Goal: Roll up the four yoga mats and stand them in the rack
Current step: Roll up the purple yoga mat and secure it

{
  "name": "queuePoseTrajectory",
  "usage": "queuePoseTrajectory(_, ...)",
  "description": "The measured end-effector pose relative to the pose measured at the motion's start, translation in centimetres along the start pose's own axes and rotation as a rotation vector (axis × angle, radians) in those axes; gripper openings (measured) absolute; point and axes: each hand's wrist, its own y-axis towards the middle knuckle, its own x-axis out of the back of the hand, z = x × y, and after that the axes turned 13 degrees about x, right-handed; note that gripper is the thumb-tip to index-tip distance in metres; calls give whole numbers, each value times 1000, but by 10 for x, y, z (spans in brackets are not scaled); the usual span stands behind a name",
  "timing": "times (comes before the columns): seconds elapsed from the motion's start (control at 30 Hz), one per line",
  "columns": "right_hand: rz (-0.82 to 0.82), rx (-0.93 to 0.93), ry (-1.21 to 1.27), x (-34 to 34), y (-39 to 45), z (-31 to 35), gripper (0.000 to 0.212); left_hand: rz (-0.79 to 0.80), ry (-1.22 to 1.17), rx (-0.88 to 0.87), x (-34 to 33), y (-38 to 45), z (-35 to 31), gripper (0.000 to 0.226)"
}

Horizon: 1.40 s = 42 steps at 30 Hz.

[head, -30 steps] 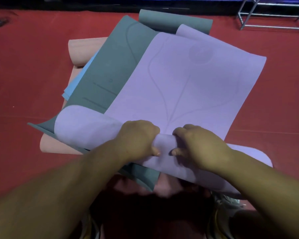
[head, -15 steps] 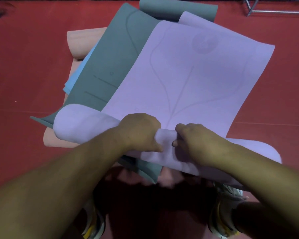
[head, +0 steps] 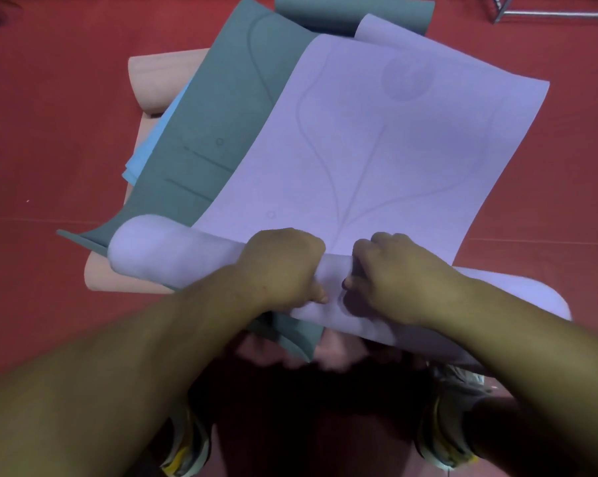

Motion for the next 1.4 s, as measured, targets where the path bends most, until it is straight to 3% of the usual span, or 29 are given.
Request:
queuePoseTrajectory(0.1,-8,43,41,-2,-2,4,36,119,-46,33,1,0,2,44)
queuePoseTrajectory(0.23,146,30,155,-4,-6,5,37,249,-47,-14,3,-2,1,43)
queuePoseTrajectory(0.37,174,32,219,-4,-2,-5,42,172,-37,-96,7,-7,0,48)
queuePoseTrajectory(0.47,168,31,294,-1,2,-14,43,19,-22,-154,4,-11,-1,64)
queuePoseTrajectory(0.6,147,49,286,4,5,-15,36,-91,78,-168,0,-14,-5,51)
queuePoseTrajectory(0.83,-80,134,-178,-9,-4,6,64,92,-53,-87,0,-7,2,24)
queuePoseTrajectory(0.93,-9,138,-114,-15,-4,7,55,208,-103,-99,0,-4,4,22)
queuePoseTrajectory(1.0,69,122,-17,-17,-1,3,51,270,-123,-112,-2,-4,3,33)
queuePoseTrajectory(1.07,104,93,37,-19,4,-1,48,212,-93,-126,-5,-5,4,52)
queuePoseTrajectory(1.2,150,62,174,-6,10,-23,39,-145,100,-171,-13,-3,5,71)
queuePoseTrajectory(1.3,218,74,203,-4,9,-25,43,-94,80,-134,-19,-6,3,62)
queuePoseTrajectory(1.4,151,68,40,-11,7,-16,57,36,-27,-96,-21,-4,7,46)
